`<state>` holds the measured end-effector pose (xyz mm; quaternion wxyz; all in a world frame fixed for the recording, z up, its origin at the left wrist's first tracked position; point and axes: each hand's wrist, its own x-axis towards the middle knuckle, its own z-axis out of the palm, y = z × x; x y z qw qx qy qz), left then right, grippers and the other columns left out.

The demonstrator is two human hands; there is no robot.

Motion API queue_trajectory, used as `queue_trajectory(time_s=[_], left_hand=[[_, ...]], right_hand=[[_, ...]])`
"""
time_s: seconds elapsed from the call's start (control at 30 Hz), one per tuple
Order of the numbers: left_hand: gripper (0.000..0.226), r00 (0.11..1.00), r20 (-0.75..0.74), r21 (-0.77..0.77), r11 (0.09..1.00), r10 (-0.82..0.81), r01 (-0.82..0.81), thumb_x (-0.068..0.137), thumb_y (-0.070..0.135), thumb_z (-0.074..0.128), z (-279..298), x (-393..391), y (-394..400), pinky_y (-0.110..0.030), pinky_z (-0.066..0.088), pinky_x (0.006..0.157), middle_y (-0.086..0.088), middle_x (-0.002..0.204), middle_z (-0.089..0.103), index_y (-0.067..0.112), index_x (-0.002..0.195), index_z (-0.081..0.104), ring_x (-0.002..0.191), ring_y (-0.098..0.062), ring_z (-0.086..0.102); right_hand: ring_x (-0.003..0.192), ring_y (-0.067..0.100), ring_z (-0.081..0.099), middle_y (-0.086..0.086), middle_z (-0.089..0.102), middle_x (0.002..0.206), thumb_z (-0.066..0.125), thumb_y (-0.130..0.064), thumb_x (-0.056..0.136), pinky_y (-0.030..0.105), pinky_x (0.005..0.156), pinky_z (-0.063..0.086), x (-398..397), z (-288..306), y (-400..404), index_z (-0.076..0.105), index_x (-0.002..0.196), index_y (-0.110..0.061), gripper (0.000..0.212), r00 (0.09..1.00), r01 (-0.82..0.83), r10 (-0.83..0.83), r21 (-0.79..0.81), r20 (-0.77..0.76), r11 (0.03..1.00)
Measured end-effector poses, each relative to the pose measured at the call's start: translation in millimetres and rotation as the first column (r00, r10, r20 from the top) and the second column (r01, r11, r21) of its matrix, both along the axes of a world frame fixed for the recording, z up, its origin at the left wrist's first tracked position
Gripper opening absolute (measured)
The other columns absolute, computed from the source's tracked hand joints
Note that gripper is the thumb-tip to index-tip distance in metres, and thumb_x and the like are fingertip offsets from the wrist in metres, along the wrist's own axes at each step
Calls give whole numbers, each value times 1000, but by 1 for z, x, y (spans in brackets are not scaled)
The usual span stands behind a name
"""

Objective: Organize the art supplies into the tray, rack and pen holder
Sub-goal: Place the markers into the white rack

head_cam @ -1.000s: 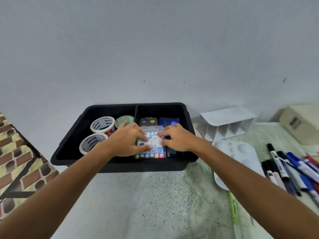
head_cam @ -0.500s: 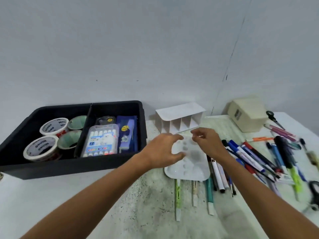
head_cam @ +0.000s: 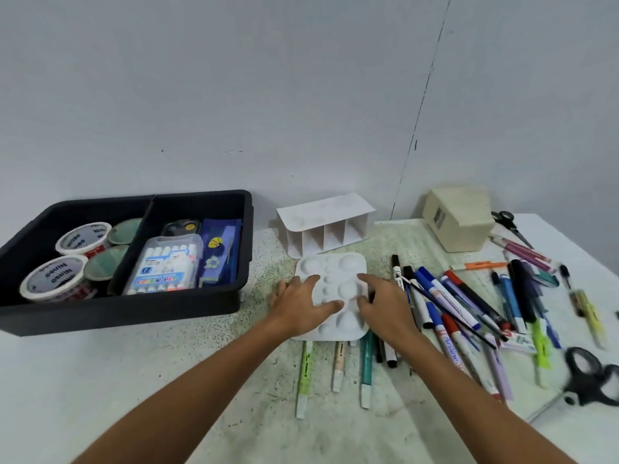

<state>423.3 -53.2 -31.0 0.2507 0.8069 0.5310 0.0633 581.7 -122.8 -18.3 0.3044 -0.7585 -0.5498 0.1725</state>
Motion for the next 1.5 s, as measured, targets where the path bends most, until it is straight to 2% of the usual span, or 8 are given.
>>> queue_trajectory(time_s=[0.1,0.27,0.43,0.57,0.7,0.93,1.27,1.5], left_hand=[[91,987,159,40,999,-21,15,72,80,47,4,3,-2,-44,31,102,-2,147,42,30,146,31,131,-29,34],[107,908,417,-8,999,-45,53,59,86,54,33,13,-14,-50,34,107,-1,150,36,42,148,16,137,-20,31],[109,858,508,-36,994,-74,107,67,48,82,56,0,-3,-45,36,109,-1,150,38,38,151,14,135,-20,39],[98,782,622,-92,989,-33,116,74,30,82,64,-20,6,-23,42,100,-1,147,40,32,151,22,124,-13,48],[94,609,788,-192,976,91,103,66,30,82,72,-42,11,-41,48,100,3,133,57,32,146,33,118,-16,57],[83,262,929,-309,938,261,160,72,1,71,96,-89,19,-42,57,79,-10,127,62,29,142,36,112,-29,62],[96,777,614,-187,982,139,-28,56,0,89,125,-199,51,-25,51,91,6,125,57,31,132,40,116,-8,55],[90,844,491,-236,966,215,-109,53,-2,88,119,-232,73,-26,52,89,3,117,58,17,128,40,113,-16,56]], right_hand=[[100,16,63,5,64,116,60,5,85,11,75,49,0,7,3,54,131,-13,49,922,80,-16,148,-388,986],[90,23,71,3,69,112,47,-12,99,35,74,57,-13,27,12,47,133,-29,38,539,193,55,186,-841,963],[84,25,70,8,70,115,36,-23,103,35,64,52,-19,39,24,39,140,-32,38,276,114,150,187,-949,976],[99,23,66,10,66,121,43,-19,101,34,74,52,-23,33,32,42,140,-28,40,414,44,164,200,-895,979],[109,12,57,1,48,139,61,-7,90,26,86,50,-32,21,39,41,144,-27,60,692,-79,138,116,-708,990],[104,28,66,10,66,118,66,5,82,43,85,55,-57,36,60,46,138,-19,64,374,-190,195,131,-907,973],[109,21,60,8,61,125,86,-19,67,33,87,53,-124,73,114,42,141,-5,87,752,-365,359,105,-553,925],[110,39,59,24,61,120,87,-47,57,53,97,45,-164,84,147,55,119,9,89,852,-499,474,-69,-223,864]])
